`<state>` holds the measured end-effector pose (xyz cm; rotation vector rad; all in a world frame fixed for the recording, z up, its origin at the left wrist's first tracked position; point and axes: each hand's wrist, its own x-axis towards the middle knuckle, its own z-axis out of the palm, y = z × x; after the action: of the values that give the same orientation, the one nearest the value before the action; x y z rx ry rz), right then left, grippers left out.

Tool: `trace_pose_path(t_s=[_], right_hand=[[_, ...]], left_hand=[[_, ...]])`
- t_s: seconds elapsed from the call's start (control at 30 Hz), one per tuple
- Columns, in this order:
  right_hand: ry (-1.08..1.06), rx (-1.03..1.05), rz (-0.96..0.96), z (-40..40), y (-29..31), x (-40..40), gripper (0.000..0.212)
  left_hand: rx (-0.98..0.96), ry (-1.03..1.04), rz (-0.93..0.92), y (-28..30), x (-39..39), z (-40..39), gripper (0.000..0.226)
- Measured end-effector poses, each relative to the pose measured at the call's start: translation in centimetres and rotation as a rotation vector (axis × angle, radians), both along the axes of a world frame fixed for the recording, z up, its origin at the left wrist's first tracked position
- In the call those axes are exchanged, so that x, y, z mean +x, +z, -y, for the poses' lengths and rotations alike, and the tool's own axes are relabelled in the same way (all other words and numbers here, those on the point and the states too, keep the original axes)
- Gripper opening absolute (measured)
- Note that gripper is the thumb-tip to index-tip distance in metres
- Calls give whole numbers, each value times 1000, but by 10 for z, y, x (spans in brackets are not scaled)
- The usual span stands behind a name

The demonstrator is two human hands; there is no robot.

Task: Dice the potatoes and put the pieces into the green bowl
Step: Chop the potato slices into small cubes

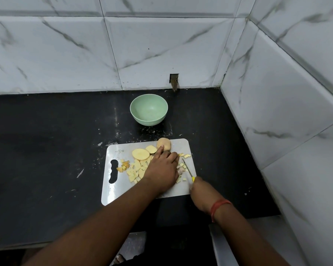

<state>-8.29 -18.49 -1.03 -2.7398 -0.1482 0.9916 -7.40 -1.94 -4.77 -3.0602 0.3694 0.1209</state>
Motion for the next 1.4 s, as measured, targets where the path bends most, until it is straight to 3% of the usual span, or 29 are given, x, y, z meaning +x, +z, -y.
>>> trace_pose_path(t_s=[0.13,0.3,0.4,0.5,0.93,1.1,1.2,1.4], right_hand=[[-74,158,4,17,13,-5,20],[-322,438,20,39,9,-3,16],[-409,501,32,44,2,4,15],[-438,527,53,47,-2,9,15],[-359,516,42,41,-14,20,15],[-335,479,45,29,-5,28,15],[-317,467,105,16,-2,25,13],[-236,506,408,-19,-7,37,14]], left_hand=[[-41,3,12,-2,0,-1,57],[-115,-86,179,-1,1,6,60],[-137,-163,123,-2,11,19,59],[-77,-147,35,-1,18,27,59],[-97,-137,201,2,-8,6,44],[-206,137,313,14,-3,-22,39],[-221,242,207,15,0,-48,39],[-215,207,2,12,11,-62,41]])
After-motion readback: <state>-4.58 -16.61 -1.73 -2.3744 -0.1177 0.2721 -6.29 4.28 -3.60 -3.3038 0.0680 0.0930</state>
